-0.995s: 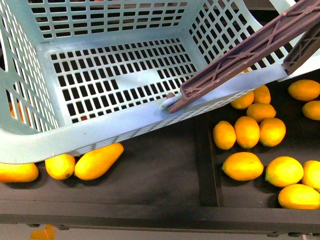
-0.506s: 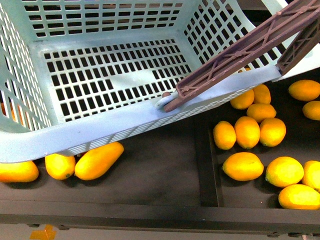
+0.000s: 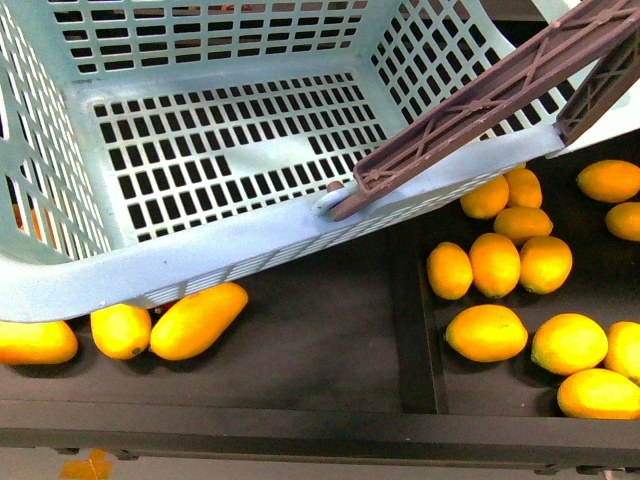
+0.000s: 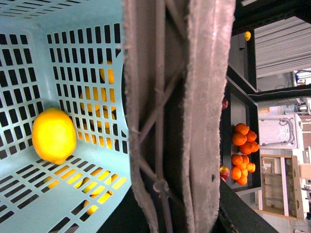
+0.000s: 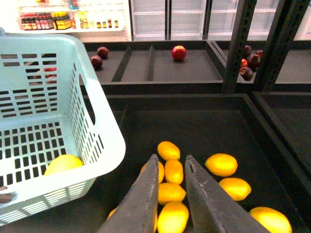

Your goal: Pick lemon and mango into basket

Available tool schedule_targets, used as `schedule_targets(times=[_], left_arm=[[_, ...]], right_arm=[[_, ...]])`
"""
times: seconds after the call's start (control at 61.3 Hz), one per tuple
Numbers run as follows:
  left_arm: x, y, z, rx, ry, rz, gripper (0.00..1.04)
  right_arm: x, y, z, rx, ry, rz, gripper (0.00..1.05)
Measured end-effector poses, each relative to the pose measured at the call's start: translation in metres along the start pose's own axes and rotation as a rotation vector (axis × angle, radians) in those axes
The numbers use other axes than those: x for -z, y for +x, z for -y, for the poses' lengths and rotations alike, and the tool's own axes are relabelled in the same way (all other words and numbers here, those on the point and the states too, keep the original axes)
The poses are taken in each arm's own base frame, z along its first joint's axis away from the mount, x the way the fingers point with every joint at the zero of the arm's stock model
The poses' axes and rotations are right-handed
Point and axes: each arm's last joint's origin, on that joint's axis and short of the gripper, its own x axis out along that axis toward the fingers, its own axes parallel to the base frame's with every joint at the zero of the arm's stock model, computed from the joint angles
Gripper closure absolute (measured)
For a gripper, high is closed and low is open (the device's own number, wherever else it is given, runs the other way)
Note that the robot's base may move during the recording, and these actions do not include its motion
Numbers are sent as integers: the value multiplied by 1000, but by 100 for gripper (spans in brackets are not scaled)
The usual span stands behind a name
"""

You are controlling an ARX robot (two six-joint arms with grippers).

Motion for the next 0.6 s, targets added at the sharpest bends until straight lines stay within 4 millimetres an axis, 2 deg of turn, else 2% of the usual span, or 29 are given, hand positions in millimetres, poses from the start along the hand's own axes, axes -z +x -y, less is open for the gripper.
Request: schedule_targets(times=[0.163,0.343,0.375,0.604], left_arm=[[0,0,0,1,-1,-2,88],[0,0,0,-1,-1,1,88],[1,0,1,1,2,-1,88],[4,1,3,18,-6,-27,88]], right_arm=[[0,0,0,0,0,-1,42],[0,0,0,2,0,-1,11],[0,0,0,5,0,-1,7],[0,0,0,4,0,1,9]])
